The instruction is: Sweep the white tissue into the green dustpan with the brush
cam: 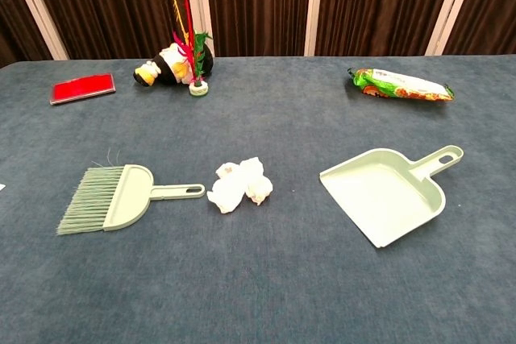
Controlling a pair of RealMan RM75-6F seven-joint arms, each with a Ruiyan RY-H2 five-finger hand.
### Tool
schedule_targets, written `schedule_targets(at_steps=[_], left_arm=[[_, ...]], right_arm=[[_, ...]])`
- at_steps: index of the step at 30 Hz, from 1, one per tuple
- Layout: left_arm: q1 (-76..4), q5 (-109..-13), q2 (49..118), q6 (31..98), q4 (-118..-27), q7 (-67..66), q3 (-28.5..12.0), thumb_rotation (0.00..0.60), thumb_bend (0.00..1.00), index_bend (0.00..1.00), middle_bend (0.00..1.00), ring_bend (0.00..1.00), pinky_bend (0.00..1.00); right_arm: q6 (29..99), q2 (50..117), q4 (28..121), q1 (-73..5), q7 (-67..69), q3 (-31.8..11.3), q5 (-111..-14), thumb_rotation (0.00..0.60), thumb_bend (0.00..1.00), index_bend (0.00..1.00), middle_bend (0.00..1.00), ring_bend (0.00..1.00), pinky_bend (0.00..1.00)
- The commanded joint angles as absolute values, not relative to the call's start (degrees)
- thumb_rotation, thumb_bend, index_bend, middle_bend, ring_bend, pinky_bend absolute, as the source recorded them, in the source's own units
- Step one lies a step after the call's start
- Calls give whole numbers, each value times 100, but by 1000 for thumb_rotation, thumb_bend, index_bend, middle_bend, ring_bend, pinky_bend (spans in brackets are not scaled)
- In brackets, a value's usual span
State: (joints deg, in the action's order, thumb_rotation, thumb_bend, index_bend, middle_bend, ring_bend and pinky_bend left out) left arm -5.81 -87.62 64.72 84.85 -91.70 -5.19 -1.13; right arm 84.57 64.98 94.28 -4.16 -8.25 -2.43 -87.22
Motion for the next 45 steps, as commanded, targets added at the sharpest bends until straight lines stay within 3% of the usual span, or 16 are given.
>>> schedule_targets(at_steps=[1,11,13,17,21,24,37,45], left_arm=[[-576,-8757,6464,8490,-9187,-514,-114,600,0,0,0,0,10],[-552,-8756,6431,8506,-9229,-528,-101,600,0,0,0,0,10],[-553,-8752,6429,8503,-9235,-534,-103,600,0,0,0,0,10],[-554,-8702,6428,8485,-9250,-549,-121,600,0,0,0,0,10],[-564,-8629,6413,8426,-9288,-570,-133,600,0,0,0,0,10],[-573,-8611,6403,8399,-9316,-585,-135,600,0,0,0,0,10],[-595,-8552,6394,8316,-9377,-668,-133,600,0,0,0,0,10],[-609,-8459,6394,8256,-9392,-711,-152,600,0,0,0,0,10]], right_arm=[[8432,6469,9392,-427,-753,-232,-8739,600,237,0,0,0,0],[8360,6571,9371,-595,-811,-287,-8922,600,237,0,2,3,0],[8278,6649,9360,-715,-864,-363,-8933,600,237,0,45,50,32],[8031,6862,9277,-996,-1042,-576,-8807,600,237,9,343,349,254],[7620,7120,9149,-1335,-1265,-801,-8509,600,271,155,664,671,589],[7281,7337,8996,-1595,-1411,-930,-8272,600,306,216,792,789,675],[6204,8078,8422,-2440,-2394,-1130,-7409,600,308,316,819,812,681],[5830,8349,8196,-2745,-2751,-1012,-7180,600,321,317,820,812,681]])
